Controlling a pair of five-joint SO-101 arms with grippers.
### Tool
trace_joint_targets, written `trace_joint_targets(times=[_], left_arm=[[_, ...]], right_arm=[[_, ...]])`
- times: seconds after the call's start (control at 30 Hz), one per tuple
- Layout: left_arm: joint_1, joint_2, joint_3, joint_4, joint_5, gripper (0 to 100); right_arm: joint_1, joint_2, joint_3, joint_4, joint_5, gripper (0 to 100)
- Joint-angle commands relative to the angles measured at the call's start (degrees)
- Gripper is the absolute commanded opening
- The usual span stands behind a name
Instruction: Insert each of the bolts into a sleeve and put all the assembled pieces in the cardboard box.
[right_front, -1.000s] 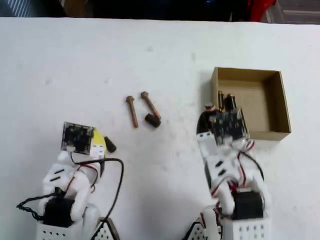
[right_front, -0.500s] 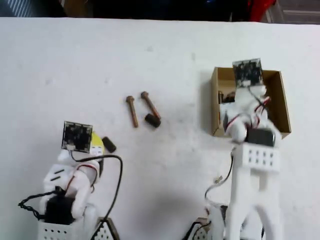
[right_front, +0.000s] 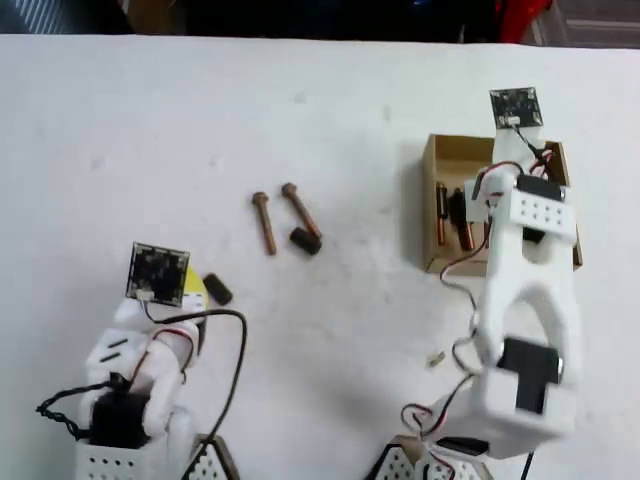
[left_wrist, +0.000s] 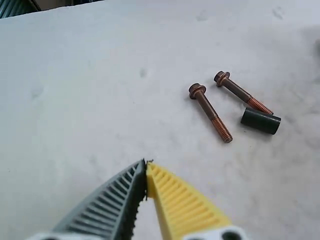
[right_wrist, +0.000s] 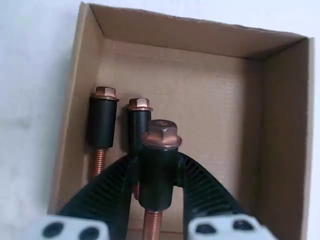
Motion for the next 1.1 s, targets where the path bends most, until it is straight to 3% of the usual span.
trace_joint_targets(times=[0.0,0.33,0.5,0.6,0.93,1.07], left_arm=[[-0.31,-0.40,0.97,-1.85,-0.62,2],[-0.31,-0.40,2.37,-3.52,-0.70,2],[-0.31,-0.40,2.37,-3.43,-0.70,2],[-0.31,-0.40,2.46,-3.43,-0.70,2],[-0.75,-0.40,2.02,-3.52,-0.53,2],[-5.49,-0.40,2.11,-5.80,-0.26,2]], right_arm=[[0.75,4.88,-8.18,0.40,2.11,1.8],[0.31,17.27,-18.55,4.18,2.46,2.2],[-1.19,20.97,-20.57,6.55,6.77,11.6],[-1.63,21.23,-20.66,6.55,6.95,12.3],[-3.38,9.01,-20.40,11.82,6.51,12.3],[-5.93,0.75,-20.31,16.92,6.51,12.3]])
